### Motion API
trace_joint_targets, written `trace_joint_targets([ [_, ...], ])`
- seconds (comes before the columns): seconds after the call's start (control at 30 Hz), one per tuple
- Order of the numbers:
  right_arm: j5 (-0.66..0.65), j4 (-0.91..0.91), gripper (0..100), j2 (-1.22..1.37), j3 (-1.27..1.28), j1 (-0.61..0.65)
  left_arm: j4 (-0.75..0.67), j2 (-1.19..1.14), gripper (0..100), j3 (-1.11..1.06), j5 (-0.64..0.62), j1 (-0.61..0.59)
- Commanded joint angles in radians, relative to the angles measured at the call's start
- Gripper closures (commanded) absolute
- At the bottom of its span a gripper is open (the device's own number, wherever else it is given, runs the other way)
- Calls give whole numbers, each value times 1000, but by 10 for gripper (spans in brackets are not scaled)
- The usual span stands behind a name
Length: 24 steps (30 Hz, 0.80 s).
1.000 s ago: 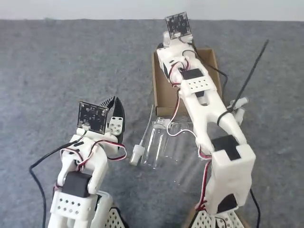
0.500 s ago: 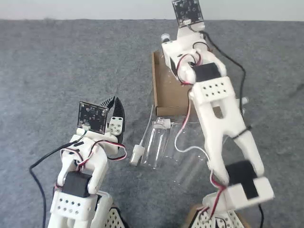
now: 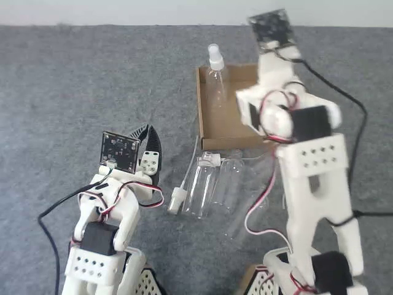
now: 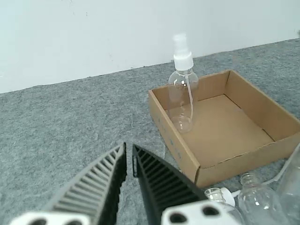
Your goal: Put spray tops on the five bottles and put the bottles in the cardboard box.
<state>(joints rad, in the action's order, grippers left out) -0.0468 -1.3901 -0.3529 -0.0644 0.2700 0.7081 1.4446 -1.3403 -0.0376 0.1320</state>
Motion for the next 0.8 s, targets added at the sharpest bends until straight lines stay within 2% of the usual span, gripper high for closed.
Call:
trace_joint_targets([
  [0.0,-2,-136,716,-77,-51,-91,-26,-6,985,19,-3,-5],
  [0.07,21,-166,716,-73,-12,-127,-26,-6,985,19,-3,-5],
  [0.2,170,-117,715,-71,160,-179,-26,-6,985,19,-3,-3],
  [0.47,370,294,715,-71,608,-213,-26,-9,985,19,-3,-3],
  [0.77,480,535,716,-70,802,-216,-26,-11,985,19,-3,-3],
])
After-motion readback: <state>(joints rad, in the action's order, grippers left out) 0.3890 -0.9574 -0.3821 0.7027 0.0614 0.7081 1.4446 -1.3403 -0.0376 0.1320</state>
